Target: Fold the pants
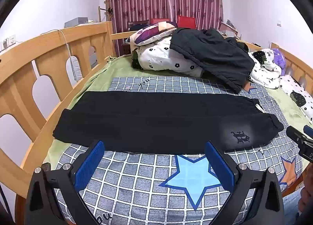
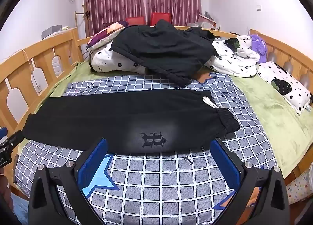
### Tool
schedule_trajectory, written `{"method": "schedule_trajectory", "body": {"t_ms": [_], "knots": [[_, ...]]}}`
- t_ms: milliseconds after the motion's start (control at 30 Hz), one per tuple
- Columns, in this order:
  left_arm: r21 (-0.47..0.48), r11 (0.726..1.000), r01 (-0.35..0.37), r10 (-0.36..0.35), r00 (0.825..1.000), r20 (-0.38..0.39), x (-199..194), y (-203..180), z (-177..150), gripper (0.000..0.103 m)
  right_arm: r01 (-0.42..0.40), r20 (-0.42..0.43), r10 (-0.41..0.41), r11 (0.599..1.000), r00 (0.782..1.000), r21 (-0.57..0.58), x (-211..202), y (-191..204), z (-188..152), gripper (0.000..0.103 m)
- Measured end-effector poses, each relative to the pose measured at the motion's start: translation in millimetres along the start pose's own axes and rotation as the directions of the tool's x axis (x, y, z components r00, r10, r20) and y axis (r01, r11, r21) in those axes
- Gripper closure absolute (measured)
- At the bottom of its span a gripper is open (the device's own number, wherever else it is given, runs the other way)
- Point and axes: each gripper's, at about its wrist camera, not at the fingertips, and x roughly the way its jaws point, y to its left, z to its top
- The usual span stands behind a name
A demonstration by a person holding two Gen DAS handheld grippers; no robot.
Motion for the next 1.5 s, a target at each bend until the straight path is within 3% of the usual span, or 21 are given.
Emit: {"method": "schedule_trajectory", "body": {"t_ms": [1500], "knots": [[0.004,1.000,0.000,0.000,1.000,-0.016,2,4,-6,0.000,0.004,0.006,-0.004,1.000,1.000,-0.011,0,6,-2,0.000]]}}
